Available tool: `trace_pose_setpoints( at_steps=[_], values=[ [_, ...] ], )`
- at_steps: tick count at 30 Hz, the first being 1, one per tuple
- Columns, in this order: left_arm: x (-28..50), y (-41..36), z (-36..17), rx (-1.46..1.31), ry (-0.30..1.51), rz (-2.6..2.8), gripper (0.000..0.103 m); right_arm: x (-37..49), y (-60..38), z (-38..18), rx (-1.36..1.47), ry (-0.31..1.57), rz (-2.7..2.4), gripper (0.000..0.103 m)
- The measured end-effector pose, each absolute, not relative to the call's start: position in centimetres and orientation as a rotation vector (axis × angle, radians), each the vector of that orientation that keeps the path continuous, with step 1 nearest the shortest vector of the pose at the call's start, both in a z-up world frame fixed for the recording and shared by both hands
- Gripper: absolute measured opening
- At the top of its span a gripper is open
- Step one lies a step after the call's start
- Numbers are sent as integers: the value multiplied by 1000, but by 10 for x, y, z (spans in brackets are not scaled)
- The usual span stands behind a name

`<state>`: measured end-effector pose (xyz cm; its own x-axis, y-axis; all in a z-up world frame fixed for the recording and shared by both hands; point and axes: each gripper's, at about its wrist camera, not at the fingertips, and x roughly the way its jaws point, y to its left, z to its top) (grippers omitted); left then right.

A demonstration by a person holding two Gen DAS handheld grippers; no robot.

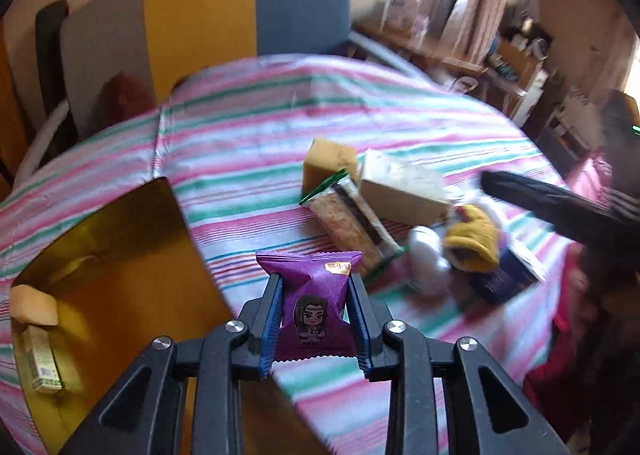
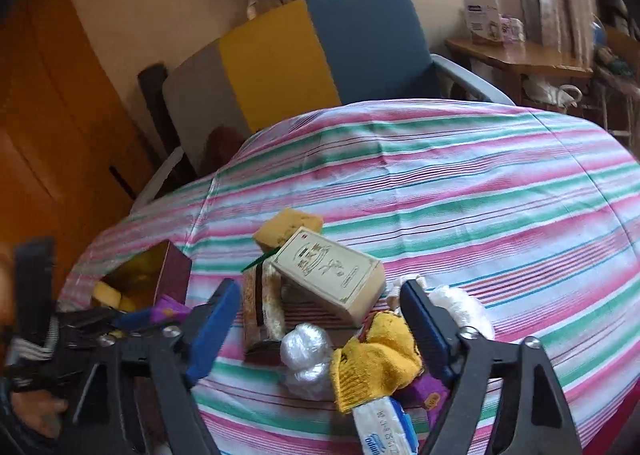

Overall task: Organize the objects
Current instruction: 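Carry the purple packet into the tray and release while right gripper grasps the wrapped cake bar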

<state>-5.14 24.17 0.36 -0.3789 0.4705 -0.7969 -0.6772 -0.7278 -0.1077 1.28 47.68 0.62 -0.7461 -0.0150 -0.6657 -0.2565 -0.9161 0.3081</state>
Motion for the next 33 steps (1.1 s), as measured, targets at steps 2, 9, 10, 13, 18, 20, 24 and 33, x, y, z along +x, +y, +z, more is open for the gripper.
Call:
trace_pose_setpoints(
  at_steps=[2,9,10,13,18,20,24,33],
  values=[
    [-39,222,11,-1073,300,2157,31,7,465,4,-1104,505,2771,67],
    [-31,164,18,-1069,173,2241,31,-21,418,-13,-1339,293,2769,60],
    [-31,156,18,-1075,155,2253,31,-27,410,-15,-1376,273,2757,60],
    [-31,130,16,-1086,128,2294,31,-51,389,-28,-1456,196,2715,60],
    [-28,83,11,-1128,55,2348,31,-95,378,-61,-1597,122,2564,61],
    [-27,72,9,-1146,32,2365,31,-110,380,-71,-1616,120,2532,61],
    [-24,45,5,-1165,-20,2411,31,-120,386,-81,-1649,137,2507,36],
    [-20,2,-4,-1218,-108,2502,31,-63,359,-82,-1779,37,2693,37]
  ],
)
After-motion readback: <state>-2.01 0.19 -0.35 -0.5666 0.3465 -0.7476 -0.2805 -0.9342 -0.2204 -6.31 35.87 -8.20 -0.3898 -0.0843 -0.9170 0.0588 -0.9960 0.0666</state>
